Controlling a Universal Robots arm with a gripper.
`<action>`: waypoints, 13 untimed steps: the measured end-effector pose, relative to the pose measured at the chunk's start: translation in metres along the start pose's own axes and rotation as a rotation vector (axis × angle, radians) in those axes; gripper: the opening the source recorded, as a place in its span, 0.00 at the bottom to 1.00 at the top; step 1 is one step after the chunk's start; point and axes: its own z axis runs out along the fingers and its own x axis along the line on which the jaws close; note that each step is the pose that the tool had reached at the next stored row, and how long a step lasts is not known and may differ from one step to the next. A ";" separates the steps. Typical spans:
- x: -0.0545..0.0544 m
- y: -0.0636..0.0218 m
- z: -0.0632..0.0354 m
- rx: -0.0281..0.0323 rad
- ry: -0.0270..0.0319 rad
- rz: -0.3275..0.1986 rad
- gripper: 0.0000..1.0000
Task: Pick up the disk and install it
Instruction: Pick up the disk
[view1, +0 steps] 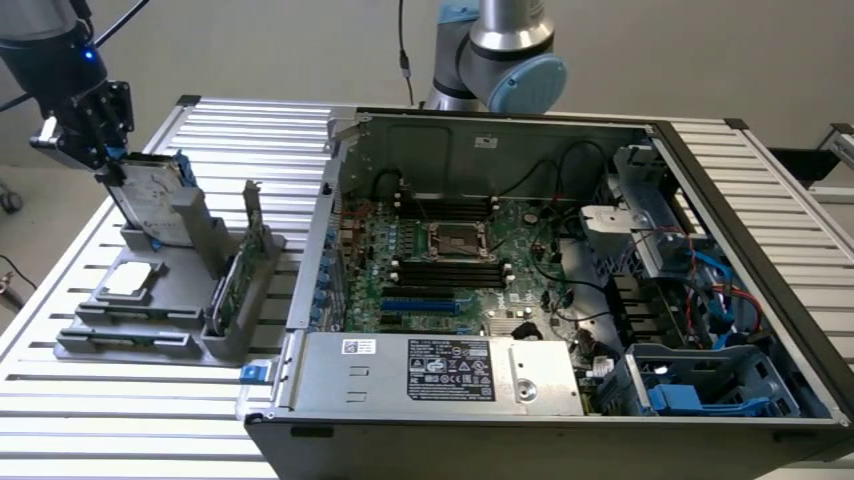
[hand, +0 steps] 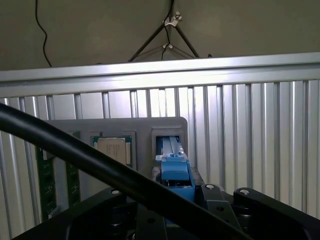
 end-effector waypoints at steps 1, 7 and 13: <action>0.000 0.0000 0.0000 0.0002 0.0000 0.000 0.33; 0.000 0.0001 0.0001 0.0007 -0.0001 0.001 0.33; 0.000 0.0000 0.0000 0.0004 -0.0002 0.005 0.33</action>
